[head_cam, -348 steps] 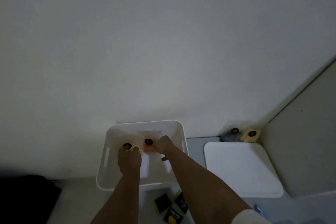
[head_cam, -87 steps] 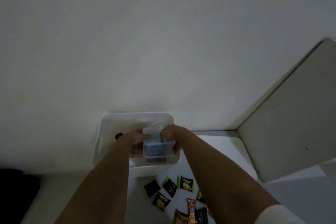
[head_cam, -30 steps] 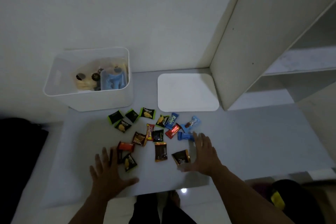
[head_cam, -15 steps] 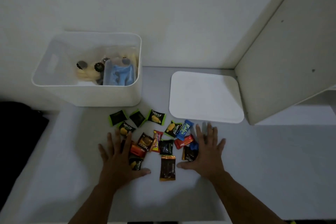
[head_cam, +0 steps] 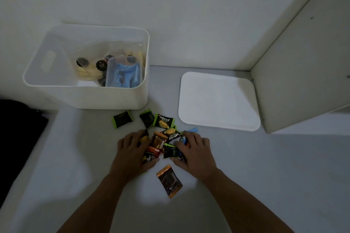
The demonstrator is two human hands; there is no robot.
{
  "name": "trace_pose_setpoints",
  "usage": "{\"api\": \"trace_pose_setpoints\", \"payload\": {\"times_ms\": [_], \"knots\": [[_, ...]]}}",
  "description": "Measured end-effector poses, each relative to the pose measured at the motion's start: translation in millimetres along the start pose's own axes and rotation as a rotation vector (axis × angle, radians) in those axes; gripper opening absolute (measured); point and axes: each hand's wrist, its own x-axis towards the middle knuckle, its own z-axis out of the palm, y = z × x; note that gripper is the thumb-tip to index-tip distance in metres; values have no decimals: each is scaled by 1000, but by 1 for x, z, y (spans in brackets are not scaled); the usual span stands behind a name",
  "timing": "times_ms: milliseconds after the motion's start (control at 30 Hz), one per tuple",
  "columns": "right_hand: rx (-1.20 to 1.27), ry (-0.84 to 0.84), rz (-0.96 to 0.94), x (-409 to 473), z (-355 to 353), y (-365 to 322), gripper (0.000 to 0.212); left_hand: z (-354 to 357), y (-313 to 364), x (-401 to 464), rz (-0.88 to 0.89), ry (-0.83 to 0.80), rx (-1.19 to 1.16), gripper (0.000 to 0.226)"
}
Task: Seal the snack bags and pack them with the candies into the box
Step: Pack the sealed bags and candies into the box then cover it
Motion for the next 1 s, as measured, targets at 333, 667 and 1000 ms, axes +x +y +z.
{"api": "trace_pose_setpoints", "payload": {"times_ms": [333, 667, 1000], "knots": [[73, -26, -20, 7, 7, -1, 34, 3, 42, 19, 7, 140, -52, 79], [139, -37, -20, -5, 4, 0, 42, 4, 46, 23, 40, 70, -112, 46], [266, -15, 146, -18, -1, 10, 42, 2, 62, 25, -4, -32, -256, 36]]}}
